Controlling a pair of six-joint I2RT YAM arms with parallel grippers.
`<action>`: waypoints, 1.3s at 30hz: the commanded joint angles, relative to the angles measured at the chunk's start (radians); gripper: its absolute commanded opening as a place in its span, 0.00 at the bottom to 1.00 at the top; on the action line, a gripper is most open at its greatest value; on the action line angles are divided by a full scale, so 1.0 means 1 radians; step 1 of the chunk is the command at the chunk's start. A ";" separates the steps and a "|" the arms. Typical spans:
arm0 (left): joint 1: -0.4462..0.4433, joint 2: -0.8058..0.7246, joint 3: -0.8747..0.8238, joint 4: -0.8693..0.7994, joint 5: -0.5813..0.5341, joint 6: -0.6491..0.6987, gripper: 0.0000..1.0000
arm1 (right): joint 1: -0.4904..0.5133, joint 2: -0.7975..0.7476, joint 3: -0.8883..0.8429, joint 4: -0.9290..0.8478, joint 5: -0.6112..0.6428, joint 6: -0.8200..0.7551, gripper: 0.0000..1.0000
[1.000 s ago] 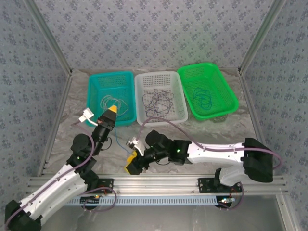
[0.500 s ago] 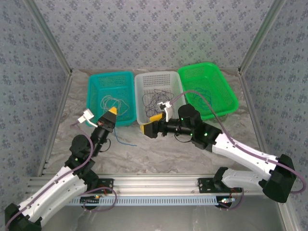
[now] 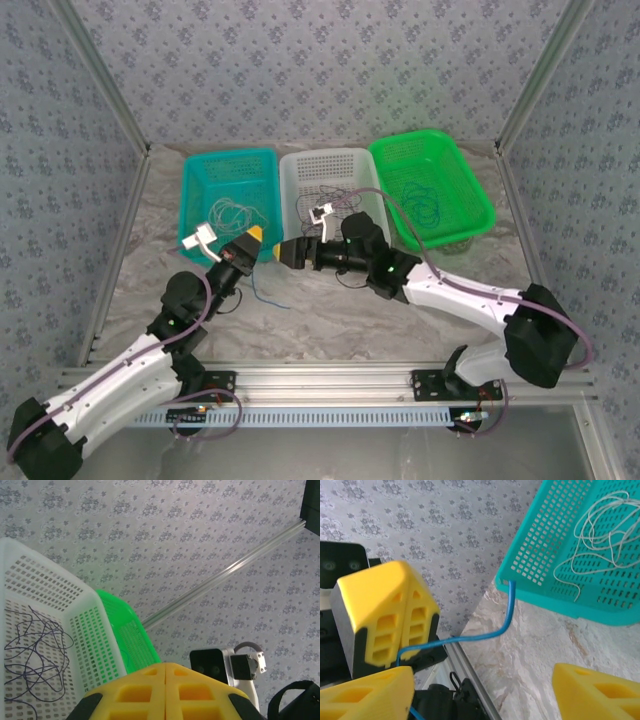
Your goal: Untangle the cables
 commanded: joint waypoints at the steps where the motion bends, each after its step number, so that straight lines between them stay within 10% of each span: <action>1: -0.013 0.001 0.039 0.057 0.010 0.031 0.00 | -0.012 0.035 0.045 0.101 0.022 0.065 0.66; 6: -0.028 0.020 0.038 0.073 0.014 0.026 0.00 | -0.018 0.084 0.080 0.138 0.016 0.083 0.52; 13: -0.036 0.026 0.034 0.074 0.002 0.036 0.00 | -0.019 0.108 0.104 0.123 0.014 0.102 0.00; 18: -0.035 0.007 0.051 -0.036 0.008 0.045 0.05 | -0.032 0.060 0.135 -0.059 0.040 0.003 0.00; 24: -0.036 -0.047 0.087 -0.277 0.024 0.099 0.71 | -0.055 -0.043 0.264 -0.495 0.103 -0.285 0.00; 27: -0.036 -0.068 0.110 -0.379 0.022 0.130 0.89 | -0.077 -0.104 0.287 -0.644 0.125 -0.391 0.00; 35: -0.036 -0.128 0.074 -0.405 -0.039 0.148 0.95 | -0.248 -0.255 0.389 -1.000 0.532 -0.701 0.00; 39: -0.036 -0.108 0.071 -0.415 -0.039 0.143 0.95 | -0.490 -0.250 0.370 -0.973 0.455 -0.765 0.00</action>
